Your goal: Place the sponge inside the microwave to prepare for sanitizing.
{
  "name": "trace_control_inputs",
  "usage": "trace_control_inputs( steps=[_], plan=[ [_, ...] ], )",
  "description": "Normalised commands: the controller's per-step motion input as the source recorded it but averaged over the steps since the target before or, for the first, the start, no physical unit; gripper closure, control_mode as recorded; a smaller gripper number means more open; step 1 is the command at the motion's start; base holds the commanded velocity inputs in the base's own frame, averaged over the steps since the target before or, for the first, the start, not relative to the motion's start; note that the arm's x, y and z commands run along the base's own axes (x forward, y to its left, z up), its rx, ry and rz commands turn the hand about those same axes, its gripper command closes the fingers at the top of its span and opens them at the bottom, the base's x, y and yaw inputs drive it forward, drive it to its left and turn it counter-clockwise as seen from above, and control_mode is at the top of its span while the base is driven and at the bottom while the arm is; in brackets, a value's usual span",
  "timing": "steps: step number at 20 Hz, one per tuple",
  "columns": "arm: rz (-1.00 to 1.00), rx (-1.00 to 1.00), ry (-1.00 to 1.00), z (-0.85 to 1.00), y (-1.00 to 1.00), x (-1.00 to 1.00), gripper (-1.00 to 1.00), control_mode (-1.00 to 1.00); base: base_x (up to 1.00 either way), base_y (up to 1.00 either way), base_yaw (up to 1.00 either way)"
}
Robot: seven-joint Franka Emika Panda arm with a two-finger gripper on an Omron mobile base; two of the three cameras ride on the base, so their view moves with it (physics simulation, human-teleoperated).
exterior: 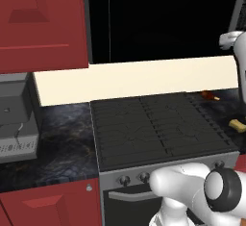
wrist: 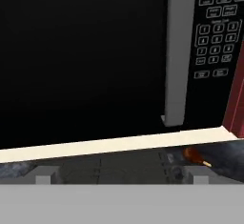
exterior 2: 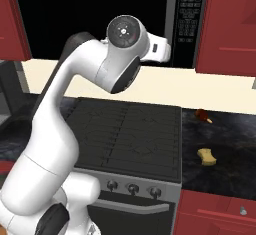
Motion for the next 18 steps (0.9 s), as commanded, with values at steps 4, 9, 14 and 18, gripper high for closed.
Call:
trace_control_inputs(
  steps=[4,9,14,18],
  plan=[
    [-0.07,0.01,0.07,0.26,-0.30,0.29,-1.00,-1.00,0.00,0.00,0.00],
    [-0.06,0.02,0.03,0.07,-0.19,0.32,-1.00,-1.00,0.00,0.00,0.00],
    [0.00,0.06,-0.05,0.00,-0.24,0.40,-1.00,-1.00,0.00,0.00,0.00],
    [0.00,0.11,-0.04,0.00,-0.27,0.48,-1.00,-1.00,0.00,0.00,0.00]
  ],
)
